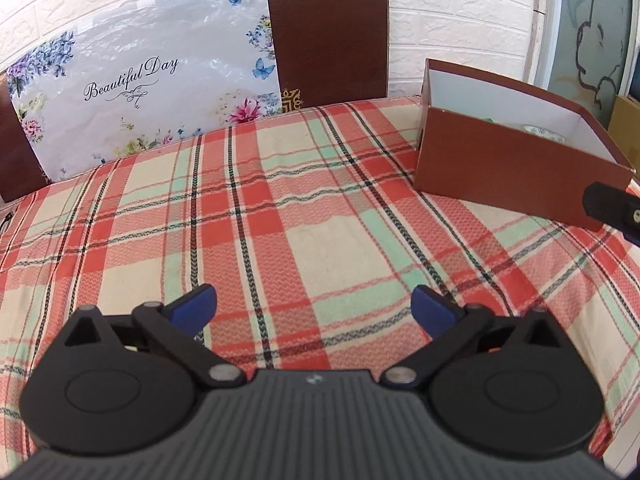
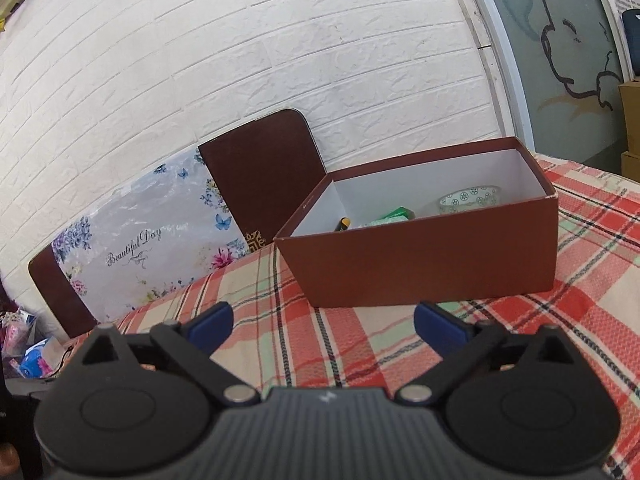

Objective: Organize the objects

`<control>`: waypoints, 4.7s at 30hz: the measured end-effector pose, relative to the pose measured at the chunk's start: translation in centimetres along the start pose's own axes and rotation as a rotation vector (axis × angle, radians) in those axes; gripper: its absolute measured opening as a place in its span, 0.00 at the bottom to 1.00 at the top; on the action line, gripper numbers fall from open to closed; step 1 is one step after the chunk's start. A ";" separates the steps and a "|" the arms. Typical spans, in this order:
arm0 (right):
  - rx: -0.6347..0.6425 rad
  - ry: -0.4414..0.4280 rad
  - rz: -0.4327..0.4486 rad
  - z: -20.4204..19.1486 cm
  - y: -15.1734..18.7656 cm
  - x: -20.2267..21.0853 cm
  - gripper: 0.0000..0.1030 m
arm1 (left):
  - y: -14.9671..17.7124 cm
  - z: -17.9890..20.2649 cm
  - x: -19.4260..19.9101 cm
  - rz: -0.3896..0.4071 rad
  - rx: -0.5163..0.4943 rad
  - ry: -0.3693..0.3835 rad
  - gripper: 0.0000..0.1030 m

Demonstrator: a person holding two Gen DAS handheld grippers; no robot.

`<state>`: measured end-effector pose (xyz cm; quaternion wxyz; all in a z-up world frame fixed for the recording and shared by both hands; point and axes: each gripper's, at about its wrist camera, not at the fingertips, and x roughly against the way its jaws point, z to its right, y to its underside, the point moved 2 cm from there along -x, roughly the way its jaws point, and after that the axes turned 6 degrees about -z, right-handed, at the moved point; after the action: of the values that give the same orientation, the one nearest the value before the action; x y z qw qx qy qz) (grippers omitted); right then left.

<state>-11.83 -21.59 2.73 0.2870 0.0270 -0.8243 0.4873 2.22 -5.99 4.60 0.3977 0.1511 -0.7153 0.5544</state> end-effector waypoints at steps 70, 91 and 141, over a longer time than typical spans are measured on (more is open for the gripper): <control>-0.059 0.019 -0.106 3.2 1.0 -2.7 1.00 | 1.8 2.2 -1.4 -0.118 -0.047 -0.041 1.00; -0.045 0.018 -0.138 3.2 1.5 -3.4 1.00 | 2.3 2.2 -2.0 -0.169 -0.037 -0.020 1.00; -0.038 0.018 -0.161 3.9 1.8 -4.3 1.00 | 2.5 1.9 -2.5 -0.171 -0.020 -0.021 1.00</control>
<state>-10.59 -24.84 -2.27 0.3332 0.0830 -0.8260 0.4471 1.45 -7.41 0.91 0.4376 0.2134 -0.7095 0.5095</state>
